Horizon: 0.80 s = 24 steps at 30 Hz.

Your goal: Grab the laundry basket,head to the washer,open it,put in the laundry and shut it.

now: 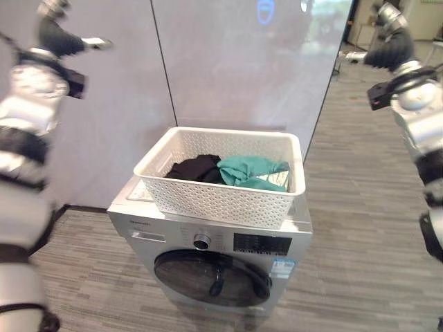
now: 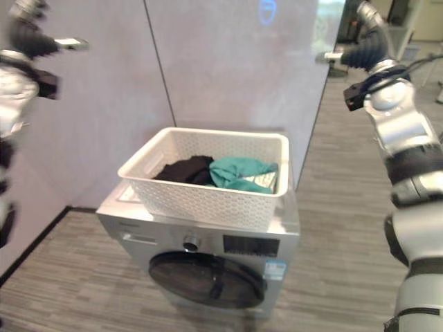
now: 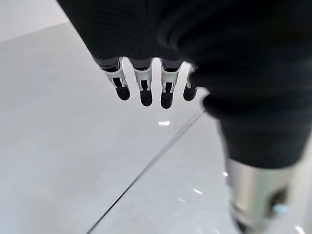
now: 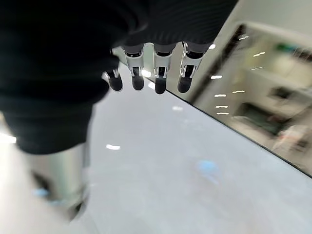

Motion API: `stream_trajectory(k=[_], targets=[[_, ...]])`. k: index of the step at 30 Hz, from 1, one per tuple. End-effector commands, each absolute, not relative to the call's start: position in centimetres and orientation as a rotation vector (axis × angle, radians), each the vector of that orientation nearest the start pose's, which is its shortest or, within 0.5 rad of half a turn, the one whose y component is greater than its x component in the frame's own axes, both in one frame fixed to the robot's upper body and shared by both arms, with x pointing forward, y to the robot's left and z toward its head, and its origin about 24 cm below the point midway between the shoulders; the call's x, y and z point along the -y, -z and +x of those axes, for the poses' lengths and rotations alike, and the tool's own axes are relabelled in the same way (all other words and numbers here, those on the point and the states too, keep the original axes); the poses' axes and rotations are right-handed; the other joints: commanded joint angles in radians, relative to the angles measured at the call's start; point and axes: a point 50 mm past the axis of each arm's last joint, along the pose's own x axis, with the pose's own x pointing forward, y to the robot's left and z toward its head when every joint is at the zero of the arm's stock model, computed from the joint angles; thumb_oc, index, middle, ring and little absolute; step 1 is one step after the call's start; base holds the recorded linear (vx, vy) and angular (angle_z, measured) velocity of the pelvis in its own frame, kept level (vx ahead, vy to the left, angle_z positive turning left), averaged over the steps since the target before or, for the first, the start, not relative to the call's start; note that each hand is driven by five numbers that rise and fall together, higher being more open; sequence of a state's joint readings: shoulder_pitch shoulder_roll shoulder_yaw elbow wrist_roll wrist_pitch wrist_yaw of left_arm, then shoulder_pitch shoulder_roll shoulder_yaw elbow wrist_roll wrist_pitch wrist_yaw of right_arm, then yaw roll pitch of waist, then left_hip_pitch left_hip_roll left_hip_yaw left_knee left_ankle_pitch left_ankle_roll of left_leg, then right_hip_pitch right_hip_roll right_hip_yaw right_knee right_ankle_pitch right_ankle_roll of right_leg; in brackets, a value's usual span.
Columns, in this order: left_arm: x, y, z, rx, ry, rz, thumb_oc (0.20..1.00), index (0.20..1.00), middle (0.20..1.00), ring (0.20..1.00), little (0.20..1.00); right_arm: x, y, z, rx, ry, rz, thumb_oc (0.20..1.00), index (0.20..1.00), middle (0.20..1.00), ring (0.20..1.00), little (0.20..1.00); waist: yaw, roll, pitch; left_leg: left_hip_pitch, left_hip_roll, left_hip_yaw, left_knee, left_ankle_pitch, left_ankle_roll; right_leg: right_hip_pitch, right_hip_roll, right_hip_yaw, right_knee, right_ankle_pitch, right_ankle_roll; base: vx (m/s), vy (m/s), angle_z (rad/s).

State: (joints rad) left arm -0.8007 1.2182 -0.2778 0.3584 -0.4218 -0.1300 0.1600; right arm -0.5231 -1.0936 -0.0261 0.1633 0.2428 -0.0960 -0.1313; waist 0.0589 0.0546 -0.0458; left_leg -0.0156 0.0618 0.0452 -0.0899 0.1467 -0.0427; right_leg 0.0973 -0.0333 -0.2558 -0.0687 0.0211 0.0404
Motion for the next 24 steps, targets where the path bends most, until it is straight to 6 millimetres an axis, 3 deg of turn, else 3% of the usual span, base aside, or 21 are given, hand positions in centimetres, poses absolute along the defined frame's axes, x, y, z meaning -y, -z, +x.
stream_trajectory(k=[1,2,3,4,6,7,10,13,15,16,17,18,21,22,24], targets=[[-34.0,-29.8,29.9,0.550,-0.362,0.692,1.000,1.000,1.000,1.000,1.000,33.8,-28.4,28.1,0.560,0.391,-0.833,1.000,1.000,1.000,1.000,1.000,0.033,-0.041,-0.013,0.045,-0.011,-0.007,0.017,-0.115,-0.011,0.005,-0.051,-0.008,-0.014,-0.031,0.077,0.09,-0.002,0.00],[-34.0,-29.7,29.8,0.548,-0.362,0.691,1.000,1.000,1.000,1.000,1.000,33.7,-28.3,28.1,0.559,0.389,-0.834,1.000,1.000,1.000,1.000,1.000,0.033,-0.039,-0.014,0.048,-0.011,-0.007,0.016,-0.116,-0.011,0.006,-0.051,-0.008,-0.013,-0.032,0.077,0.08,-0.001,-0.02],[-34.7,-29.3,28.2,0.566,-0.387,0.741,1.000,1.000,1.000,1.000,1.000,34.6,-28.2,26.4,0.564,0.427,-0.873,1.000,1.000,1.000,1.000,1.000,0.031,-0.042,-0.011,0.048,-0.011,-0.006,0.013,-0.114,-0.011,0.006,-0.051,-0.008,-0.014,-0.032,0.077,0.04,0.001,-0.07],[-36.7,-27.5,25.2,0.523,-0.464,0.819,1.000,1.000,1.000,1.000,1.000,36.0,-27.1,23.7,0.567,0.492,-0.877,1.000,1.000,1.000,1.000,1.000,0.030,-0.044,-0.009,0.052,-0.009,-0.007,0.009,-0.117,-0.012,0.006,-0.051,-0.006,-0.015,-0.036,0.076,0.04,0.005,-0.08],[-39.0,-25.5,22.6,0.456,-0.578,0.860,1.000,1.000,1.000,1.000,1.000,37.2,-26.1,21.7,0.545,0.553,-0.903,1.000,1.000,1.000,1.000,1.000,0.026,-0.045,-0.001,0.051,-0.009,-0.003,0.008,-0.114,-0.010,0.004,-0.051,-0.004,-0.014,-0.034,0.074,0.01,0.012,-0.09],[-39.1,-25.3,22.3,0.451,-0.581,0.863,1.000,1.000,1.000,1.000,1.000,37.1,-26.0,21.6,0.545,0.545,-0.904,1.000,1.000,1.000,1.000,1.000,0.022,-0.043,-0.006,0.057,-0.008,-0.004,0.006,-0.124,-0.012,0.009,-0.050,0.000,-0.016,-0.042,0.075,0.01,0.014,-0.08],[-42.4,-19.8,18.6,0.284,-0.756,0.744,1.000,1.000,1.000,1.000,1.000,38.1,-22.7,20.0,0.465,0.587,-0.832,1.000,1.000,1.000,1.000,1.000,0.012,-0.043,0.007,0.057,-0.008,0.001,0.004,-0.127,-0.012,0.005,-0.052,0.004,-0.017,-0.042,0.076,0.00,0.009,-0.03],[-43.2,-15.2,16.6,0.158,-0.840,0.634,1.000,1.000,1.000,1.000,1.000,38.8,-19.3,19.0,0.394,0.634,-0.707,1.000,1.000,1.000,1.000,1.000,0.007,-0.043,0.018,0.055,-0.008,0.001,0.004,-0.128,-0.010,0.001,-0.053,0.005,-0.017,-0.041,0.074,-0.01,0.009,0.00],[-44.2,-12.4,14.3,0.051,-0.921,0.569,1.000,1.000,1.000,1.000,1.000,41.2,-16.1,17.0,0.247,0.761,-0.649,1.000,1.000,1.000,1.000,1.000,-0.001,-0.044,0.026,0.052,-0.008,0.003,0.004,-0.128,-0.007,-0.004,-0.055,0.007,-0.017,-0.038,0.074,-0.04,0.037,0.01],[-44.3,-12.4,14.2,0.049,-0.920,0.568,1.000,1.000,1.000,1.000,1.000,41.3,-16.1,17.0,0.246,0.761,-0.649,1.000,1.000,1.000,1.000,1.000,-0.001,-0.044,0.023,0.051,-0.008,0.003,0.004,-0.128,-0.007,-0.004,-0.055,0.007,-0.017,-0.038,0.074,-0.05,0.043,0.02],[-44.8,-9.8,12.9,-0.065,-0.949,0.517,1.000,1.000,1.000,1.000,1.000,42.4,-12.9,15.8,0.083,0.797,-0.609,1.000,1.000,1.000,1.000,1.000,-0.003,-0.047,0.033,0.049,-0.008,0.003,0.004,-0.128,-0.006,-0.010,-0.054,0.010,-0.018,-0.036,0.074,0.00,0.000,0.00],[-44.8,-9.8,12.8,-0.068,-0.947,0.516,1.000,1.000,1.000,1.000,1.000,42.5,-12.9,15.8,0.080,0.795,-0.610,1.000,1.000,1.000,1.000,1.000,-0.002,-0.046,0.030,0.049,-0.008,0.004,0.003,-0.128,-0.006,-0.010,-0.054,0.011,-0.018,-0.035,0.074,-0.05,0.031,-0.01],[-45.2,-5.7,11.3,-0.223,-0.990,0.379,1.000,1.000,1.000,1.000,1.000,43.4,-6.4,14.1,-0.240,0.764,-0.488,1.000,1.000,1.000,1.000,1.000,-0.002,-0.054,0.047,0.048,-0.006,0.015,0.007,-0.123,-0.003,-0.019,-0.052,0.018,-0.015,-0.024,0.073,-0.05,0.021,-0.02],[-45.3,-5.7,11.3,-0.222,-0.991,0.378,1.000,1.000,1.000,1.000,1.000,43.4,-6.4,14.2,-0.238,0.763,-0.487,1.000,1.000,1.000,1.000,1.000,-0.002,-0.054,0.045,0.050,-0.006,0.014,0.004,-0.127,-0.003,-0.018,-0.052,0.021,-0.017,-0.027,0.075,-0.03,0.016,-0.08],[-45.0,-1.6,9.9,-0.369,-1.020,0.202,1.000,1.000,1.000,1.000,1.000,43.5,0.1,10.9,-0.534,0.759,-0.246,1.000,1.000,1.000,1.000,1.000,-0.004,-0.069,0.059,0.067,-0.002,0.034,0.013,-0.140,-0.003,-0.012,-0.047,0.030,-0.005,-0.030,0.075,0.01,0.014,-0.13]])
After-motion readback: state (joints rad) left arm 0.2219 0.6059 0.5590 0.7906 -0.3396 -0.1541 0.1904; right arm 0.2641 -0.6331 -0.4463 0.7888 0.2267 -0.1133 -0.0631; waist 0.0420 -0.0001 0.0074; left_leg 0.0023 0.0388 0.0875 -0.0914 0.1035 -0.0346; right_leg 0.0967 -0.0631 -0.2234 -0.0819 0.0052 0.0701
